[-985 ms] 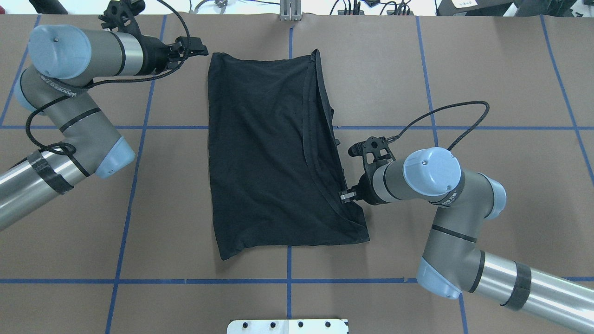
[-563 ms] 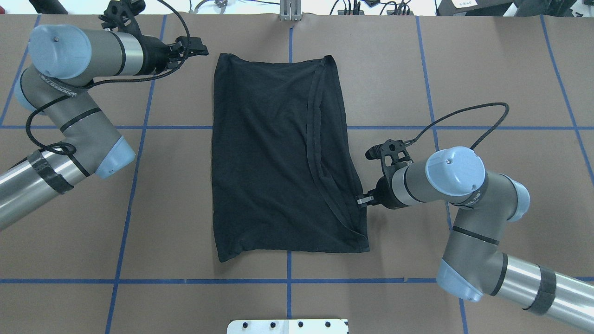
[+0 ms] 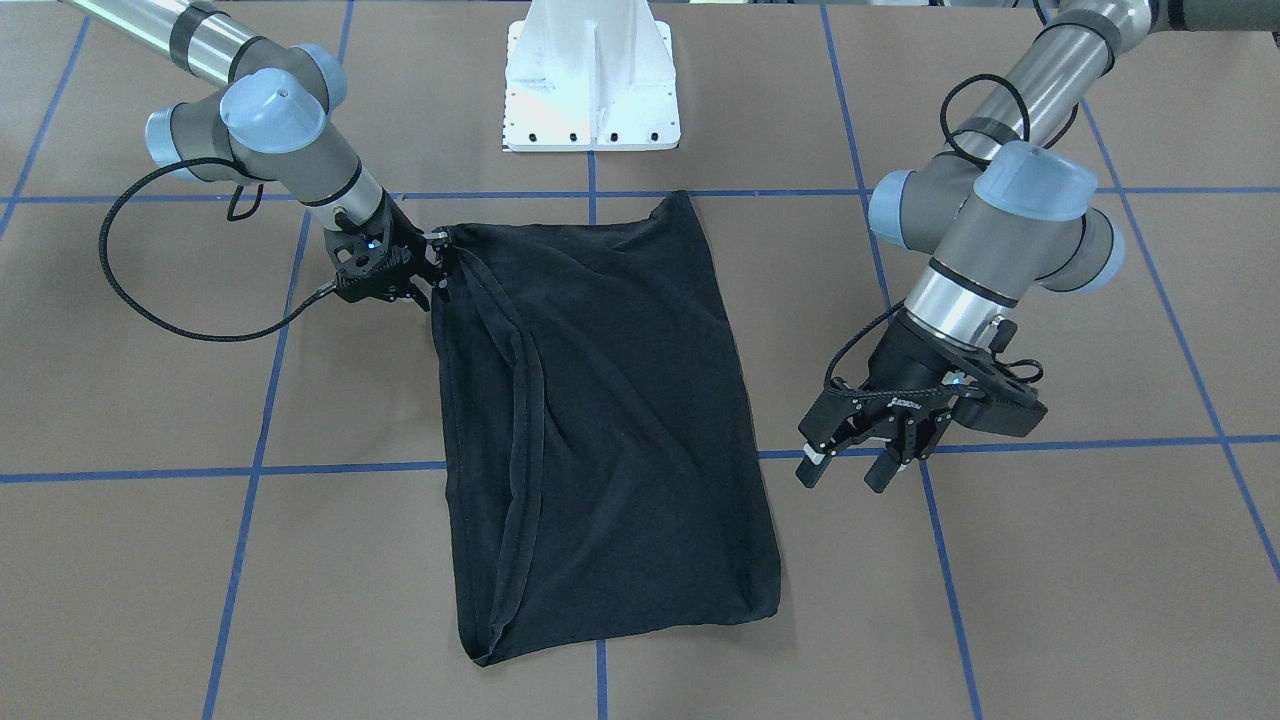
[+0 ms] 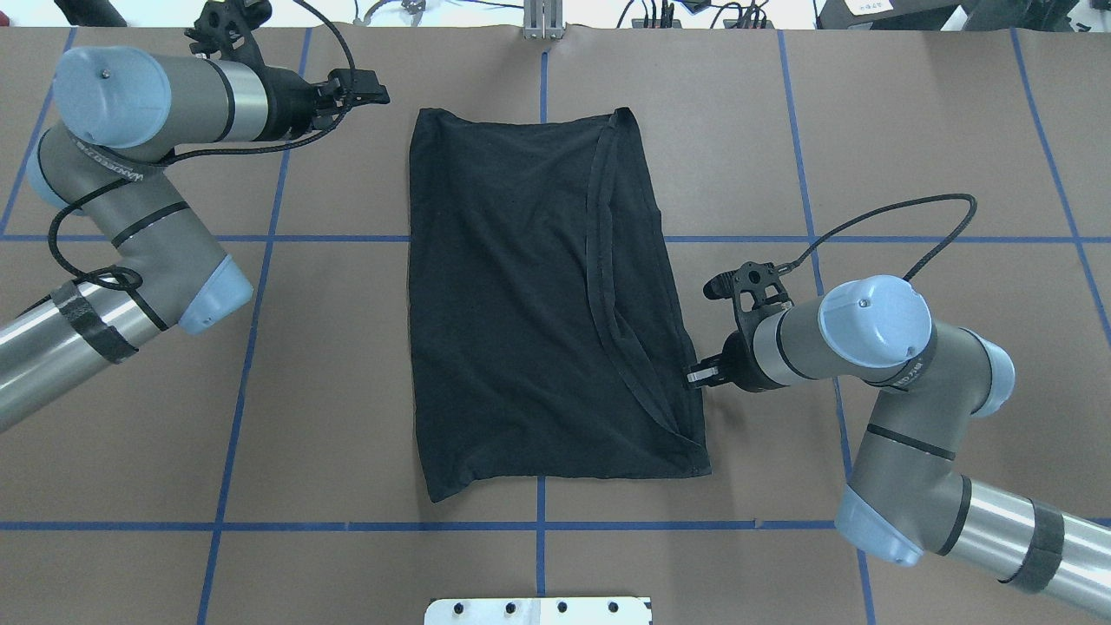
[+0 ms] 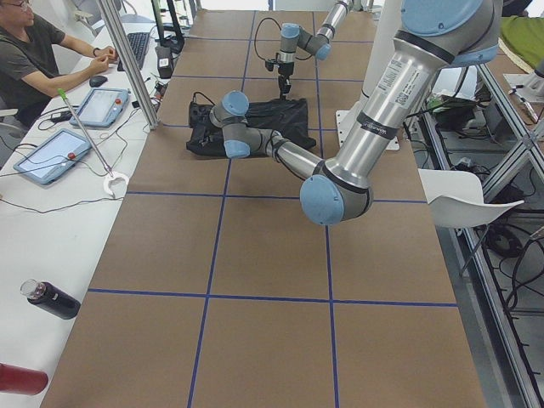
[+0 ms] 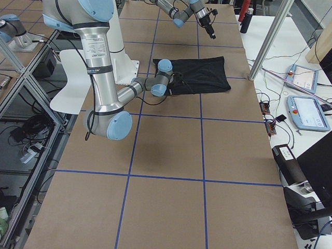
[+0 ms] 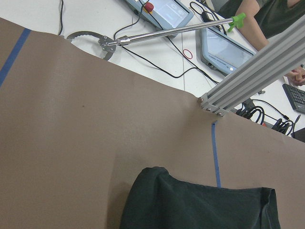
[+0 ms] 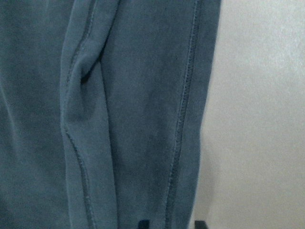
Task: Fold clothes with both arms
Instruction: 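Press the right gripper down onto the shirt's middle to flatten it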
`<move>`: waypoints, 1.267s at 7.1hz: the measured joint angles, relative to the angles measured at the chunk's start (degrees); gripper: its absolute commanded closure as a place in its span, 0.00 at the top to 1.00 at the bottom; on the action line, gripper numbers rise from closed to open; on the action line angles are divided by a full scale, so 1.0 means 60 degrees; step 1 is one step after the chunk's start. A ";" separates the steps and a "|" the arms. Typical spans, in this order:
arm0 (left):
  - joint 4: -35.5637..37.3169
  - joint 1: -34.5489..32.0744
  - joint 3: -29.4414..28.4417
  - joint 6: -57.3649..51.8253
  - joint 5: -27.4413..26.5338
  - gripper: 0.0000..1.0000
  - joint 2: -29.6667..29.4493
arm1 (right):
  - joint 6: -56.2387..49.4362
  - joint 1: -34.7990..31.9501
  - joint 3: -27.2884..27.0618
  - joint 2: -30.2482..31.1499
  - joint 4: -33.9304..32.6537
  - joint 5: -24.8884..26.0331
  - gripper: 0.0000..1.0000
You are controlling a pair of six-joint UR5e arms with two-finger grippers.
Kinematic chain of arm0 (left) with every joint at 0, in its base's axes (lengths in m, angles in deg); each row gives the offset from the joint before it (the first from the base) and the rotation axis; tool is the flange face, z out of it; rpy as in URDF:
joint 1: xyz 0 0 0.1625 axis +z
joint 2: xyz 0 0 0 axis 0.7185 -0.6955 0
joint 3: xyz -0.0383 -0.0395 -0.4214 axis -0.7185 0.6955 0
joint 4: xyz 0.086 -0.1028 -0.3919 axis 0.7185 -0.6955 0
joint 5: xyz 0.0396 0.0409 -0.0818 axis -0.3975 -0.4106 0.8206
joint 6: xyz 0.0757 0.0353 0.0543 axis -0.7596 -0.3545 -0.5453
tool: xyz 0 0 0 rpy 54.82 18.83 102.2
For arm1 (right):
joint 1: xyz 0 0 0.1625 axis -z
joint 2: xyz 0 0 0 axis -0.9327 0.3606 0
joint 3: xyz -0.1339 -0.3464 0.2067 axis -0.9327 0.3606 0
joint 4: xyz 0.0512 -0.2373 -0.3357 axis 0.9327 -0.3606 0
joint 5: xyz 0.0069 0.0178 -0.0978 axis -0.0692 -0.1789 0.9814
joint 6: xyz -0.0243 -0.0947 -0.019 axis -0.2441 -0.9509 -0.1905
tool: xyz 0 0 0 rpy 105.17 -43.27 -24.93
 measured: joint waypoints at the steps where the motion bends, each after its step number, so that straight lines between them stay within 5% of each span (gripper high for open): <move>1: -0.0003 0.0000 0.0000 -0.0007 0.0018 1.00 0.0002 | 0.0007 -0.0129 -0.0086 -0.0137 -0.0063 0.0002 1.00; 5: -0.0032 0.0000 0.0000 -0.0009 0.0227 1.00 0.0045 | -0.0052 -0.0245 0.0064 -0.1555 -0.1675 0.0691 0.99; 6: -0.0042 0.0000 0.0000 -0.0013 0.0238 1.00 0.0057 | -0.0260 -0.0240 0.0437 -0.2246 -0.2345 0.1174 0.95; 7: -0.0046 0.0000 0.0000 -0.0019 0.0243 1.00 0.0065 | -0.0529 -0.0237 0.0946 -0.2880 -0.2861 0.1691 0.78; 9: -0.0063 0.0000 -0.0005 -0.0024 0.0245 1.00 0.0071 | -0.0904 -0.0266 0.2158 -0.3988 -0.3210 0.2449 0.76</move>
